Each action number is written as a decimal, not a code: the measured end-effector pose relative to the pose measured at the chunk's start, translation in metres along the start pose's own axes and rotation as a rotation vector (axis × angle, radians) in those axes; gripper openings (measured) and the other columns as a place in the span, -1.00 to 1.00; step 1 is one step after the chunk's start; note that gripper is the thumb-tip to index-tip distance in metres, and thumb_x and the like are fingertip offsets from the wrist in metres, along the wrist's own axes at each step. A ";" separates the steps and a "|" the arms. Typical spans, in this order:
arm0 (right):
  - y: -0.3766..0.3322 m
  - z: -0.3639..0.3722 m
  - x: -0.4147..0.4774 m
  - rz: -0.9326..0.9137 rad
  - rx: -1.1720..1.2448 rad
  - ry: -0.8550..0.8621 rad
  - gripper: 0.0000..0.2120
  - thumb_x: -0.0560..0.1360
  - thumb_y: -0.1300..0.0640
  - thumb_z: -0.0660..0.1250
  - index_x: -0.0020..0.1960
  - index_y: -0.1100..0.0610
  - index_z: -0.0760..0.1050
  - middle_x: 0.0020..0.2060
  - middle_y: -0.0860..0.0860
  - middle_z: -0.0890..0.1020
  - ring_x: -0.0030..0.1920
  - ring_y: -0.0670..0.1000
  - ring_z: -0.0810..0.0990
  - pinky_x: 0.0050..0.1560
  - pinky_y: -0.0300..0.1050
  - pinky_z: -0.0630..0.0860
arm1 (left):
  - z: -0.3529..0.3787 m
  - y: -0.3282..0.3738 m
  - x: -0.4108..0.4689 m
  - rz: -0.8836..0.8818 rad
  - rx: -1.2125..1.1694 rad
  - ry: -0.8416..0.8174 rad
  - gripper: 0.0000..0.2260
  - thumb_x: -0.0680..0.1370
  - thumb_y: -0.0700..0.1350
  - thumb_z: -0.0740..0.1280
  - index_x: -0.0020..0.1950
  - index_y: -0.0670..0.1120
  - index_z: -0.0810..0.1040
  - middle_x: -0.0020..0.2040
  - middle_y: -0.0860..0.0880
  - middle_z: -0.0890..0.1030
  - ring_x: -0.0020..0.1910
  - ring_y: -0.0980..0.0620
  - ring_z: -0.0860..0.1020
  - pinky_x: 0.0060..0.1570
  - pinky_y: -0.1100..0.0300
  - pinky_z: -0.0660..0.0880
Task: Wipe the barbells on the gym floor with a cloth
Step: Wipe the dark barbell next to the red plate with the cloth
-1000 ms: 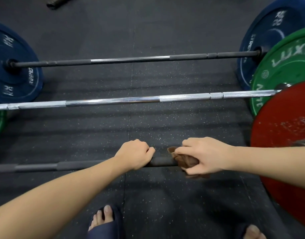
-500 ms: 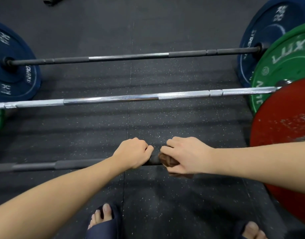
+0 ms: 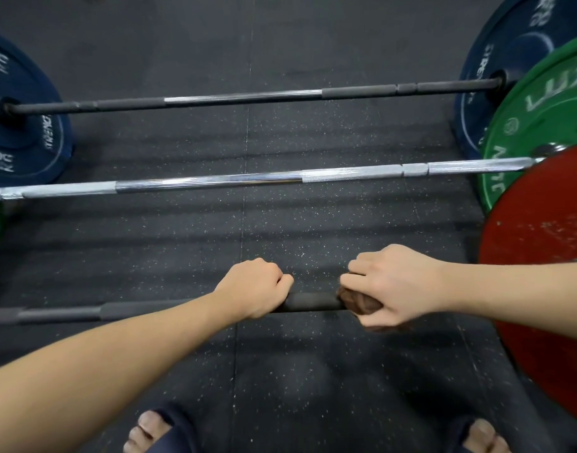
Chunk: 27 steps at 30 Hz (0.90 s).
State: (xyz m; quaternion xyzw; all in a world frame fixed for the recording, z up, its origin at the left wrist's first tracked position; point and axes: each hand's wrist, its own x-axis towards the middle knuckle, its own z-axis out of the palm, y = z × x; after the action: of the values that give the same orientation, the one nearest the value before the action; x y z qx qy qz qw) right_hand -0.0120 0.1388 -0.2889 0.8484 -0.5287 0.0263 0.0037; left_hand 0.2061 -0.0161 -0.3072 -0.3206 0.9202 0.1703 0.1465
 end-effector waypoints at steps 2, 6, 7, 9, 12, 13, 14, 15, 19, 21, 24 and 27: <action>-0.009 0.003 0.017 -0.014 -0.007 0.011 -0.67 0.42 -0.22 0.25 -0.12 0.05 0.41 -0.32 -0.02 0.48 -0.35 0.09 0.52 -0.53 -0.12 0.40 | -0.001 0.001 0.000 -0.005 0.008 -0.006 -0.58 0.67 0.01 0.05 -0.35 -0.12 0.35 -0.34 -0.09 0.46 -0.26 -0.18 0.47 -0.21 0.06 0.37; -0.035 0.021 0.051 0.045 0.006 0.091 -0.61 0.39 -0.24 0.33 -0.03 0.03 0.36 -0.29 0.00 0.51 -0.33 0.08 0.53 -0.52 -0.16 0.29 | 0.000 0.001 0.000 -0.010 0.059 -0.018 -0.59 0.68 0.02 0.04 -0.28 -0.09 0.44 -0.24 -0.09 0.55 -0.17 -0.21 0.51 -0.16 0.04 0.41; -0.040 0.025 0.055 0.053 0.010 0.096 -0.59 0.38 -0.25 0.35 -0.01 0.03 0.37 -0.28 0.01 0.52 -0.32 0.08 0.54 -0.50 -0.16 0.26 | 0.001 0.000 0.000 -0.012 0.067 -0.020 -0.60 0.68 0.02 0.04 -0.25 -0.09 0.47 -0.20 -0.11 0.59 -0.16 -0.20 0.52 -0.16 0.04 0.41; -0.040 0.027 0.056 0.062 0.023 0.092 -0.59 0.38 -0.25 0.29 0.03 0.03 0.38 -0.27 0.02 0.52 -0.31 0.10 0.54 -0.47 -0.15 0.23 | 0.000 -0.001 0.000 -0.010 0.079 -0.028 -0.61 0.69 0.02 0.03 -0.23 -0.08 0.48 -0.13 -0.13 0.62 -0.12 -0.21 0.54 -0.14 0.03 0.42; -0.024 0.015 0.042 0.064 0.102 0.007 -0.61 0.39 -0.29 0.19 0.01 -0.01 0.33 -0.24 -0.02 0.49 -0.25 0.10 0.55 -0.41 -0.12 0.28 | -0.002 0.002 -0.002 -0.003 0.077 -0.030 -0.62 0.70 -0.05 0.03 -0.30 -0.05 0.33 -0.19 -0.09 0.54 -0.10 -0.22 0.50 -0.09 0.01 0.43; -0.016 0.010 0.033 0.072 0.124 -0.045 -0.61 0.39 -0.30 0.18 0.01 -0.02 0.35 -0.23 -0.04 0.48 -0.22 0.10 0.55 -0.39 -0.10 0.33 | -0.004 0.003 -0.002 -0.007 0.068 -0.026 -0.62 0.70 -0.07 0.04 -0.32 -0.05 0.28 -0.26 -0.05 0.46 -0.12 -0.22 0.47 -0.09 0.00 0.44; -0.008 0.005 0.024 0.084 0.146 -0.081 -0.62 0.40 -0.30 0.19 0.00 -0.02 0.36 -0.23 -0.06 0.48 -0.21 0.09 0.55 -0.36 -0.09 0.38 | -0.004 0.003 -0.002 -0.011 0.062 -0.026 -0.62 0.70 -0.09 0.04 -0.32 -0.06 0.26 -0.31 -0.02 0.38 -0.14 -0.21 0.45 -0.08 -0.01 0.45; 0.000 0.001 0.014 0.095 0.161 -0.103 -0.63 0.40 -0.30 0.20 -0.02 -0.03 0.37 -0.24 -0.07 0.48 -0.22 0.09 0.56 -0.34 -0.08 0.42 | -0.004 0.003 -0.002 -0.015 0.061 -0.027 -0.63 0.70 -0.10 0.05 -0.32 -0.08 0.25 -0.33 0.00 0.34 -0.16 -0.21 0.43 -0.08 -0.01 0.46; 0.011 0.000 0.003 0.045 0.092 -0.071 -0.67 0.40 -0.26 0.25 -0.12 0.00 0.37 -0.33 -0.08 0.48 -0.34 0.07 0.52 -0.43 -0.13 0.36 | -0.001 0.001 -0.003 0.006 0.087 0.007 -0.65 0.69 -0.12 0.05 -0.31 -0.08 0.20 -0.35 -0.02 0.32 -0.21 -0.21 0.40 -0.15 0.00 0.44; 0.003 0.004 0.011 0.020 0.057 -0.025 -0.66 0.39 -0.25 0.25 -0.14 0.03 0.38 -0.35 -0.06 0.48 -0.36 0.07 0.52 -0.47 -0.14 0.36 | 0.000 0.000 -0.004 0.011 0.101 0.028 -0.66 0.69 -0.12 0.03 -0.29 -0.08 0.19 -0.36 -0.03 0.31 -0.22 -0.21 0.39 -0.22 0.02 0.36; -0.018 0.014 0.035 0.028 0.028 0.066 -0.64 0.39 -0.26 0.25 -0.14 0.05 0.39 -0.34 -0.05 0.49 -0.36 0.07 0.53 -0.51 -0.16 0.32 | -0.002 0.002 -0.006 0.017 0.118 0.065 -0.67 0.71 -0.10 0.04 -0.27 -0.07 0.21 -0.27 -0.07 0.47 -0.20 -0.22 0.41 -0.17 0.00 0.44; -0.038 0.025 0.064 0.047 0.000 0.116 -0.61 0.34 -0.27 0.27 -0.10 0.06 0.44 -0.34 -0.03 0.51 -0.38 0.07 0.54 -0.50 -0.17 0.26 | -0.005 0.002 -0.009 0.020 0.137 0.069 -0.69 0.72 -0.06 0.03 -0.16 -0.04 0.43 -0.06 -0.11 0.64 -0.08 -0.26 0.53 -0.09 -0.02 0.50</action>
State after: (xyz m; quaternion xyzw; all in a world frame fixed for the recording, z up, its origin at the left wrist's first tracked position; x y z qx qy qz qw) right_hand 0.0508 0.0974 -0.3098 0.8328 -0.5473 0.0755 0.0338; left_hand 0.2110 -0.0116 -0.2984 -0.3064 0.9373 0.0973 0.1345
